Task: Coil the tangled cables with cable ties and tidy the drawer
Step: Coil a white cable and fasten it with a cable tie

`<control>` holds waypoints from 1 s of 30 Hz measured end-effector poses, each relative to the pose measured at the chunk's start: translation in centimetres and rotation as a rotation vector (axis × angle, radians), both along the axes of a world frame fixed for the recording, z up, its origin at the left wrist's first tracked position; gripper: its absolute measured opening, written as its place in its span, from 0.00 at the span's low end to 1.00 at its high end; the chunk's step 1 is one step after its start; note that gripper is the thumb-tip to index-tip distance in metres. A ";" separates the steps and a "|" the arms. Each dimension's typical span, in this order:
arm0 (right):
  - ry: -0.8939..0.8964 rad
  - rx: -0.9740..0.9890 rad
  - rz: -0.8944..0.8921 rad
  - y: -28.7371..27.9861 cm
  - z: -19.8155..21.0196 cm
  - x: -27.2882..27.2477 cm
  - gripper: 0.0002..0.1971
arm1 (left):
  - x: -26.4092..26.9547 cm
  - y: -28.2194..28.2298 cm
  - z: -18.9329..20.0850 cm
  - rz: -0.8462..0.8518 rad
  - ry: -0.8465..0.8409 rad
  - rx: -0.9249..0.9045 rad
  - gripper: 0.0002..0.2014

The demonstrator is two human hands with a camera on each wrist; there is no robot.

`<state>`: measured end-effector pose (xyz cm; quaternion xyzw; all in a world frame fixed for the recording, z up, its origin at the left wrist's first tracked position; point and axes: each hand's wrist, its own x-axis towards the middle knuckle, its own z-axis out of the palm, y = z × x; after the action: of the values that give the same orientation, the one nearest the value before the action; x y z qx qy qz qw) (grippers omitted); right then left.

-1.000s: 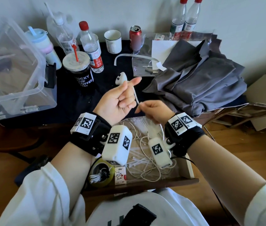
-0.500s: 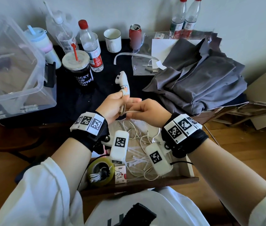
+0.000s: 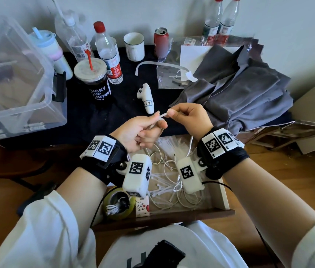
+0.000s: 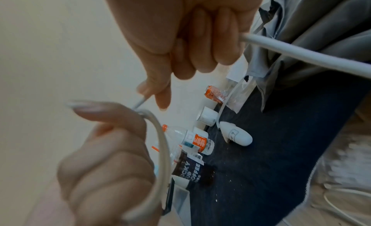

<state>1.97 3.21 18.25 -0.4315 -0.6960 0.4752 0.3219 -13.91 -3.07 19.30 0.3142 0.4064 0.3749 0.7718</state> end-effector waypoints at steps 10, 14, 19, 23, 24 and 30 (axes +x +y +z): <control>-0.171 -0.300 0.276 -3.4 -0.9 -1.8 0.10 | 1.0 1.7 1.2 0.392 -0.151 0.139 0.14; -0.313 -0.184 0.367 -3.9 -1.3 -2.7 0.16 | 1.2 2.2 0.6 0.420 0.002 0.129 0.05; -0.420 -0.120 0.378 -3.6 -0.5 -2.3 0.11 | 0.6 2.1 -0.5 0.398 0.185 0.124 0.08; -0.402 -0.025 0.332 -2.9 0.7 -1.7 0.09 | 0.4 1.8 -1.3 0.354 0.486 0.118 0.12; -0.364 -0.013 0.315 -2.7 0.9 -1.6 0.09 | 0.3 1.8 -1.6 0.304 0.540 0.114 0.12; -0.221 0.032 0.169 -0.9 1.2 -0.6 0.04 | 0.6 0.9 -1.1 0.015 0.470 0.075 0.30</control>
<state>1.36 2.27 19.47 -0.4158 -0.7687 0.4390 0.2086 -13.36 -2.22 18.20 0.4181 0.5629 0.3121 0.6410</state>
